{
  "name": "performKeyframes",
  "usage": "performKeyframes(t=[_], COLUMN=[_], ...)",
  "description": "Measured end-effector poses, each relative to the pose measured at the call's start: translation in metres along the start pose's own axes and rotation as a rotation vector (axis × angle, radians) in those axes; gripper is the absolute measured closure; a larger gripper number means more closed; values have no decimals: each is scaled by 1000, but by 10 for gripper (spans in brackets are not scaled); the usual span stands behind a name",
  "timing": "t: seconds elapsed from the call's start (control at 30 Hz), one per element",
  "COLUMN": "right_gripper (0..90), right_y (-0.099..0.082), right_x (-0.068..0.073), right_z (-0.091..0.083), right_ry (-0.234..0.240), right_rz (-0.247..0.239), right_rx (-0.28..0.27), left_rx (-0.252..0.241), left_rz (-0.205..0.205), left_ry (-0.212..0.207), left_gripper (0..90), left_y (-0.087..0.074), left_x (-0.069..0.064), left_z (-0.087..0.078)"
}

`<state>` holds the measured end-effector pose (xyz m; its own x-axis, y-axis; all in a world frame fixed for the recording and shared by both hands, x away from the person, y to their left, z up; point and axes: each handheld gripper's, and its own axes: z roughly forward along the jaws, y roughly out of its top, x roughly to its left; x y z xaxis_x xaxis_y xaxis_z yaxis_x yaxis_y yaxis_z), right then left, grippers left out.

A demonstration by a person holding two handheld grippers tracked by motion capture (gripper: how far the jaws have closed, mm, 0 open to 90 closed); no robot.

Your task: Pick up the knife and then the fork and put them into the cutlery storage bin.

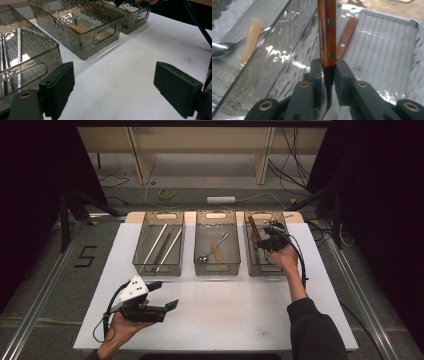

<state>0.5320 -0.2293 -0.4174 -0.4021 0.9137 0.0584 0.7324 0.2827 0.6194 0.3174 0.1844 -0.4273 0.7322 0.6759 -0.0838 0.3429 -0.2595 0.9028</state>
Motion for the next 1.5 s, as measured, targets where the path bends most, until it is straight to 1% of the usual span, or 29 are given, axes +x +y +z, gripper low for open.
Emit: performKeyframes(t=[0.03, 0.07, 0.13, 0.17, 0.23, 0.33, 0.43, 0.5, 0.63, 0.9, 1.03, 1.13, 1.3, 1.43, 1.5], right_gripper=[782, 782, 773, 760, 668, 648, 623, 612, 565, 448, 402, 388, 371, 360, 358], right_y=[0, -1, -2, -3, -3, -2, 0, 0, -1, -4, -9, -15, -25, -35, -40], right_x=[0, 0, 0, 0, -1, -3, -3, -3, -3, 5, 13, 19, 30, 38, 42], right_z=[1, 1, 3, 4, 4, 1, -4, -7, -12, -29, -39, -47, -61, -70, -74], right_ry=[5, 7, -3, 0, 9, 26, 33, 38, 59, 108, 124, 150, 170, 192, 200], right_rz=[9, 8, 11, 18, 33, 46, 49, 40, 53, 52, 30, 26, 3, -13, -29], right_rx=[5, 13, 30, 38, 44, 24, 9, 1, -21, -110, -151, -191, -246, -277, -290], left_rx=[0, 1, 3, 3, 2, 2, 2, 2, 5, 5, 7, 7, 6, 7, 6], left_rz=[0, 0, -1, 0, -3, -5, -6, -7, -8, -19, -21, -24, -29, -29, -30], left_ry=[0, 0, 0, 0, 0, -1, 0, -1, -2, -3, -3, -4, -5, -5, -6], left_gripper=[164, 163, 162, 161, 161, 160, 159, 158, 158, 157, 157, 157, 156, 156, 156], left_y=[0, 0, 0, 0, 0, 0, 0, 0, 0, 0, 0, 0, 0, 0, 0], left_x=[0, 0, 0, 0, 0, 0, 0, 0, 1, 1, 1, 2, 2, 2, 2], left_z=[0, 0, 0, 0, 0, 0, 0, 0, 0, 0, 0, 0, 0, -1, -1])
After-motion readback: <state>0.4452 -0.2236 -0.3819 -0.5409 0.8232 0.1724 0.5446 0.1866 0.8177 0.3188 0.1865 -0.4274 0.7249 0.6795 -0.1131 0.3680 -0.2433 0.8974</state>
